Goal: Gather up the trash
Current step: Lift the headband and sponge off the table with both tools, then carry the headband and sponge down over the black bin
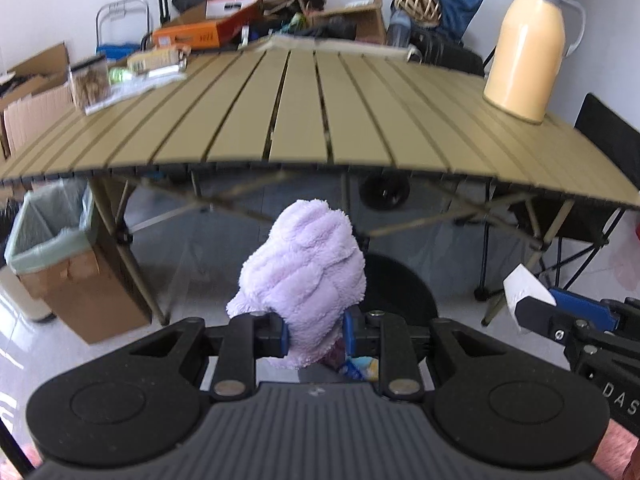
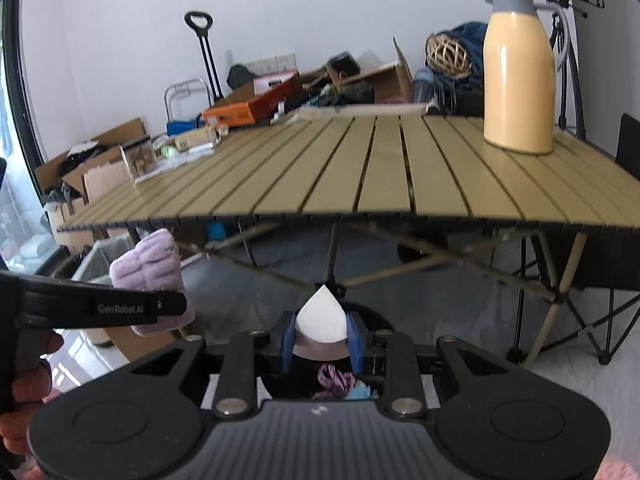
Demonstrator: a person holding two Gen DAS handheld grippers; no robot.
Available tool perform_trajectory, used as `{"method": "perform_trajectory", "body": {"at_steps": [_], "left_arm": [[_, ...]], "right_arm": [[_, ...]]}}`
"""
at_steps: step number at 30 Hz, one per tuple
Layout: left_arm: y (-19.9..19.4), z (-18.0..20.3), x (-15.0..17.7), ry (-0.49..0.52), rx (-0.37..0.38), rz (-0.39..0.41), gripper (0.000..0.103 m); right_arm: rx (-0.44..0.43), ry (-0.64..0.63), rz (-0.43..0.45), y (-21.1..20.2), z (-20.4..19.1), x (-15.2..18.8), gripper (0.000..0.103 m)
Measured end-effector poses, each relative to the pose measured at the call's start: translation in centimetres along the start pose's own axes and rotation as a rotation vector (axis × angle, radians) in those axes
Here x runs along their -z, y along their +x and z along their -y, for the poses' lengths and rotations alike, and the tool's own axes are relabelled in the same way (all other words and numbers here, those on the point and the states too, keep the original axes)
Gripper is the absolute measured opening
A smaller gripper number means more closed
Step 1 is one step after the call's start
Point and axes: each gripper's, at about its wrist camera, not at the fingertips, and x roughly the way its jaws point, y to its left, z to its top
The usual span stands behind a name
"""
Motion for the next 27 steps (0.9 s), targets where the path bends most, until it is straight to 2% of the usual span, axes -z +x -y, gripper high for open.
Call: {"method": "perform_trajectory", "body": {"at_steps": [15, 23, 27], "left_arm": [[7.7, -1.6, 4.5, -0.064, -0.024, -0.191, 0.024], [11.9, -3.3, 5.8, -0.109, -0.033, -0.264, 0.024], [12.8, -3.8, 5.6, -0.106, -0.044, -0.264, 0.024]], "right_arm": [[0.038, 0.048, -0.179, 6.4, 2.2, 4.9, 0.026], [0.073, 0.088, -0.255, 10.1, 4.6, 7.4, 0.026], [0.092, 0.110, -0.278, 11.5, 5.9, 7.9, 0.026]]}}
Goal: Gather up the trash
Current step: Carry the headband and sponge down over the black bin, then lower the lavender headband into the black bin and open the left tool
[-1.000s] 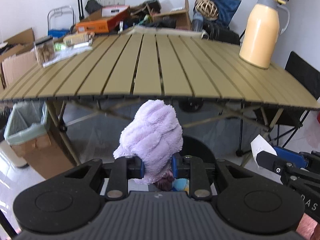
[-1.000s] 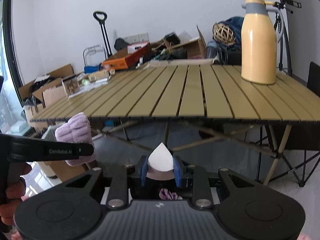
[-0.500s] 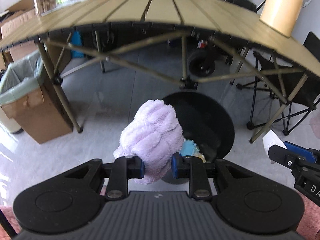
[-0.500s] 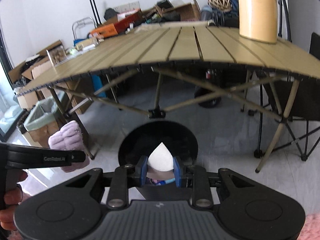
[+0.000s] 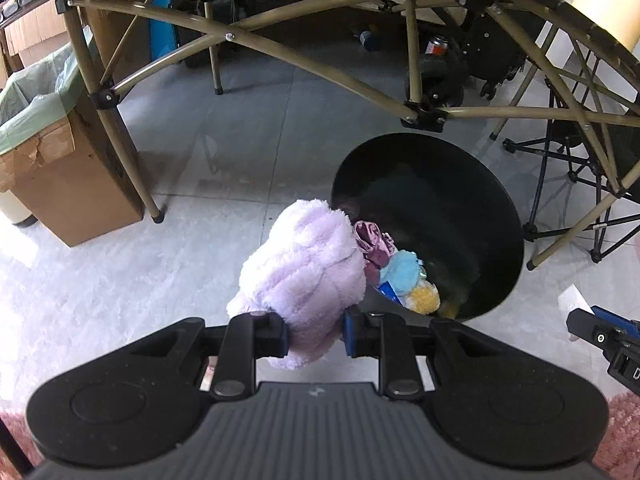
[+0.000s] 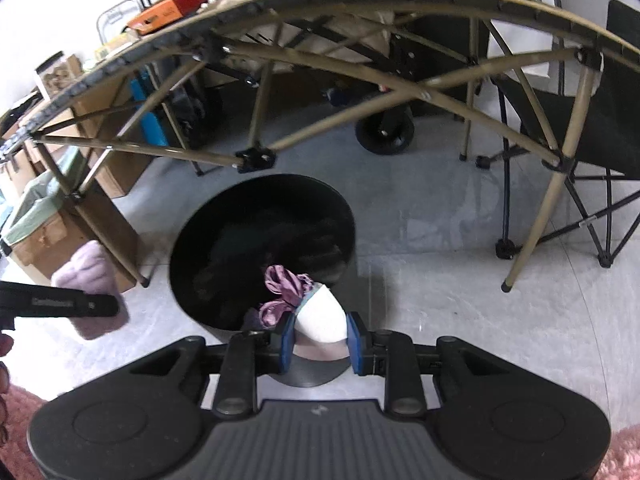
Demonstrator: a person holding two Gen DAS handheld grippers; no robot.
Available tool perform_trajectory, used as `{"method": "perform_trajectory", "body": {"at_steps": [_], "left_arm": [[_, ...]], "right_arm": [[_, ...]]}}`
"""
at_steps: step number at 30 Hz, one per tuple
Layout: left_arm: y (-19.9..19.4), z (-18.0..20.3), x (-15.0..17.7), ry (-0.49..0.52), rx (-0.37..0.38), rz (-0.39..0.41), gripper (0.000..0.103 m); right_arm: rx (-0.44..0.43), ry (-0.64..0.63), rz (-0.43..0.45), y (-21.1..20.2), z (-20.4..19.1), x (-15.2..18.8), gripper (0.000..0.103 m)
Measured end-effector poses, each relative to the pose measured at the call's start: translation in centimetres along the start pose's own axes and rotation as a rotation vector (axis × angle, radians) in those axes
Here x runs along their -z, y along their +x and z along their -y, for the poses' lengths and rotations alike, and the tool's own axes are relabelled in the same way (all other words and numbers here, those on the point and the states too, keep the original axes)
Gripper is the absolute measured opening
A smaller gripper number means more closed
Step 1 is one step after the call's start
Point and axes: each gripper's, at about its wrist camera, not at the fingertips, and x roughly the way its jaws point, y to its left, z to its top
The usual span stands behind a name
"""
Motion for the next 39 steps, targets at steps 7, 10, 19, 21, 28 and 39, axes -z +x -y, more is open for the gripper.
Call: {"method": "perform_trajectory", "body": {"at_steps": [7, 10, 19, 21, 28, 39], "left_arm": [[1.1, -0.2, -0.7, 0.009, -0.041, 0.014, 0.024], [1.6, -0.6, -1.3, -0.006, -0.044, 0.005, 0.024], [2.5, 0.4, -2.7, -0.001, -0.049, -0.014, 0.024], [2.4, 1.4, -3.1, 0.016, -0.043, -0.006, 0.024], [2.5, 5.4, -4.2, 0.080, -0.018, 0.015, 0.024], [3.1, 11.1, -5.5, 0.136, 0.022, 0.023, 0.024]], "right_arm": [[0.037, 0.012, -0.026, 2.4, 1.4, -0.5, 0.026], [0.050, 0.010, -0.039, 3.2, 1.8, -0.6, 0.026], [0.059, 0.025, -0.064, 4.5, 2.7, -0.7, 0.026], [0.061, 0.031, -0.066, 4.6, 3.0, -0.7, 0.026], [0.078, 0.063, -0.067, 4.7, 4.5, -0.5, 0.026], [0.106, 0.110, -0.075, 4.7, 6.9, 0.0, 0.026]]}}
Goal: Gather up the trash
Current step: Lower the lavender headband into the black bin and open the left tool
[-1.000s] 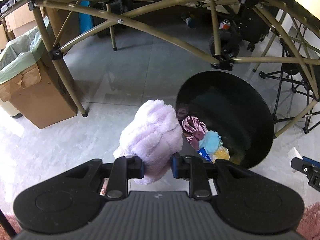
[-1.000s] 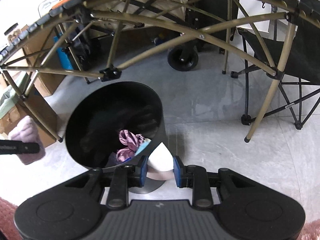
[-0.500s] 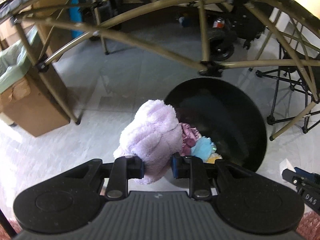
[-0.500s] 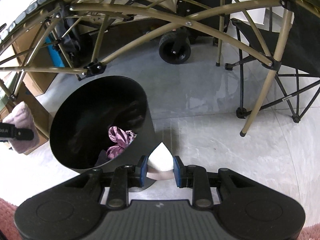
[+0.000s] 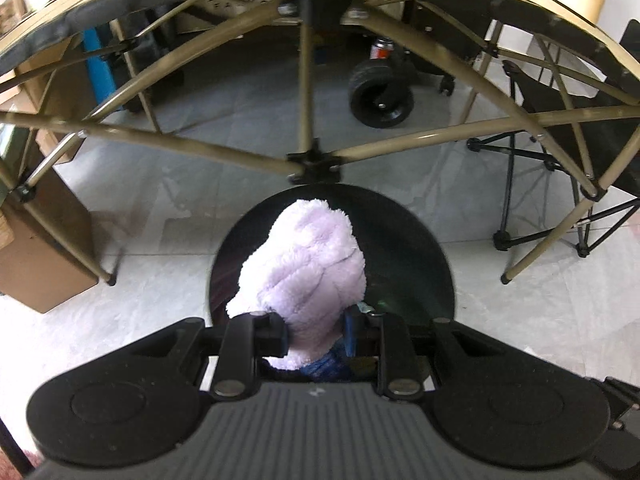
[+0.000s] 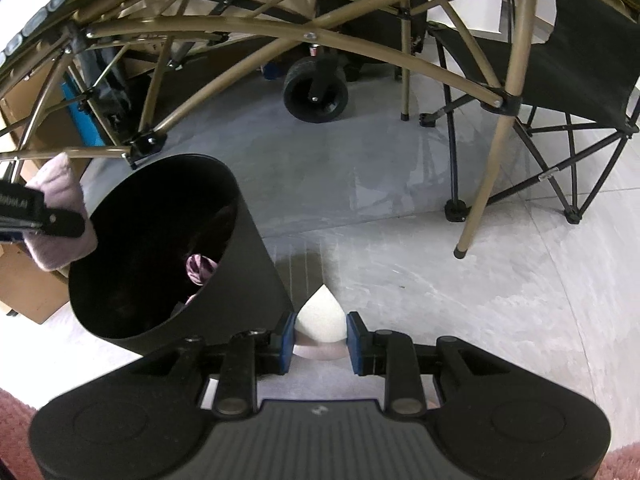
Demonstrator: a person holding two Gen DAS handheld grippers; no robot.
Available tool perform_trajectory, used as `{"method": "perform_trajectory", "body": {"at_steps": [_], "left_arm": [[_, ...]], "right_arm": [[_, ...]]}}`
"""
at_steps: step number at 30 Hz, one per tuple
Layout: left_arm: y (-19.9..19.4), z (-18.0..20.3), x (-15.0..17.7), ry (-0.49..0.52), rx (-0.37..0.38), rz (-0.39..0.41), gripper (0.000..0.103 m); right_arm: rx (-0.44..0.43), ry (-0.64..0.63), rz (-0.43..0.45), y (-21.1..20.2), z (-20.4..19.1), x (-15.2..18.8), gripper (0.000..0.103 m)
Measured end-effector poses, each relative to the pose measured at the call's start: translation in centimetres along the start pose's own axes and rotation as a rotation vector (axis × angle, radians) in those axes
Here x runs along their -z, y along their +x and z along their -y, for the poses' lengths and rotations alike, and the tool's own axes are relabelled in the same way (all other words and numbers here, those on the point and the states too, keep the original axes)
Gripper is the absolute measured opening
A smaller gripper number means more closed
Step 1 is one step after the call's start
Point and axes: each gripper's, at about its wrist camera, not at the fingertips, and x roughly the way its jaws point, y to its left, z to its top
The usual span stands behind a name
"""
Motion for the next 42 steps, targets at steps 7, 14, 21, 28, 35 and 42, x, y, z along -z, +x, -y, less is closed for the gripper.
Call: {"method": "perform_trajectory", "body": {"at_steps": [7, 14, 21, 28, 35, 42], "left_arm": [[1.2, 1.6, -1.0, -0.006, 0.015, -0.027, 0.024], [2.3, 2.5, -1.6, -0.030, 0.024, -0.060, 0.024], [3.1, 3.2, -1.7, -0.035, 0.035, -0.092, 0.025], [3.4, 3.3, -1.6, -0.036, 0.031, -0.120, 0.063], [3.6, 3.0, -1.5, -0.066, 0.011, -0.165, 0.103], [3.3, 2.9, -1.3, -0.065, 0.012, -0.161, 0.103]], "right_arm": [[0.009, 0.011, -0.008, 0.2, 0.7, 0.2, 0.026], [0.018, 0.012, -0.016, 0.4, 1.1, 0.3, 0.026], [0.019, 0.008, -0.023, 0.5, 1.2, 0.3, 0.026], [0.018, 0.011, -0.020, 0.4, 1.3, 0.4, 0.026], [0.021, 0.014, -0.016, 0.3, 1.4, 0.4, 0.026], [0.022, 0.011, -0.011, 0.1, 1.2, 0.4, 0.026]]}}
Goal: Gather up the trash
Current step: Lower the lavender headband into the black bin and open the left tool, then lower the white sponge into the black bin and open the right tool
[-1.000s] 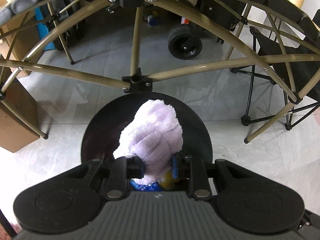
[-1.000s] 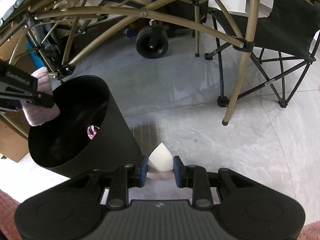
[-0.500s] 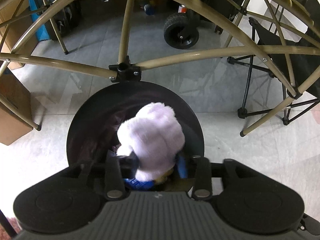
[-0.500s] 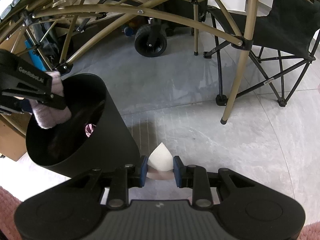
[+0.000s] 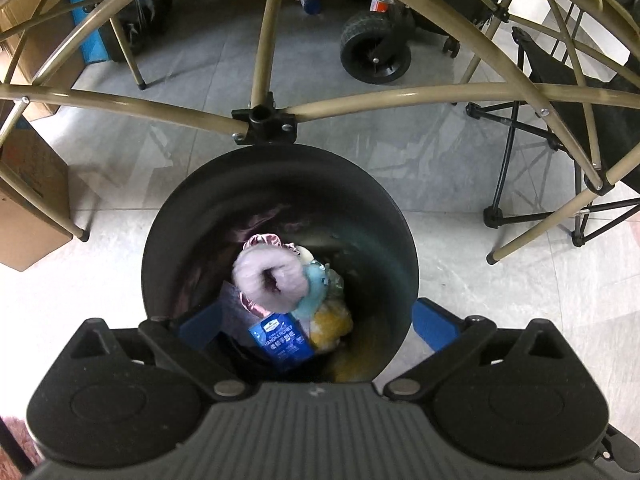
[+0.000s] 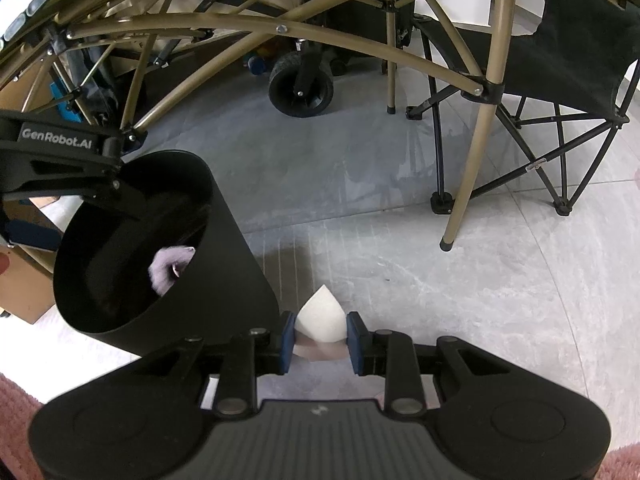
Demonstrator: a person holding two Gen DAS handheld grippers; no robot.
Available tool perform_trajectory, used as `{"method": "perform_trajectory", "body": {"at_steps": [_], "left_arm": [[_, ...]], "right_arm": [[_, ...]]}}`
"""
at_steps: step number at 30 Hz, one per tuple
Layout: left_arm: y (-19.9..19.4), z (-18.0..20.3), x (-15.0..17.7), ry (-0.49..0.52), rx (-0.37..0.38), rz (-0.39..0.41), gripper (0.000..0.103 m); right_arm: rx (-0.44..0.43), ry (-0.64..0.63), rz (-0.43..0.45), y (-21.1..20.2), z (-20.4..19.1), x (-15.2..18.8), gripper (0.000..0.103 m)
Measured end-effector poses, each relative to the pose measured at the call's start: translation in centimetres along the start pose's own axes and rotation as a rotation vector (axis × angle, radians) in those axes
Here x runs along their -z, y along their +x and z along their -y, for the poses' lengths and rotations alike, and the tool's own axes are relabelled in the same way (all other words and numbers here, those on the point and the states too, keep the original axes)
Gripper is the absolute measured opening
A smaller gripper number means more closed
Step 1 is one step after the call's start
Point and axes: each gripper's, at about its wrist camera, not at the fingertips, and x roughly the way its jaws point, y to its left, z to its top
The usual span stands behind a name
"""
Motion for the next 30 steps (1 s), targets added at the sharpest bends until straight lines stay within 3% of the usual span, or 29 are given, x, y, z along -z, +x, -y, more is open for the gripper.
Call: {"method": "perform_trajectory", "body": {"at_steps": [12, 30], "left_arm": [[-1.0, -1.4, 0.3, 0.010, -0.013, 0.019, 0.103], [-4.3, -8.9, 1.4, -0.035, -0.045, 0.111, 0.103]], "right_arm": [[0.002, -0.020, 0.013, -0.9, -1.0, -0.3, 0.026], [-0.053, -0.115, 0.079, -3.0, -8.2, -2.7, 0.026]]}}
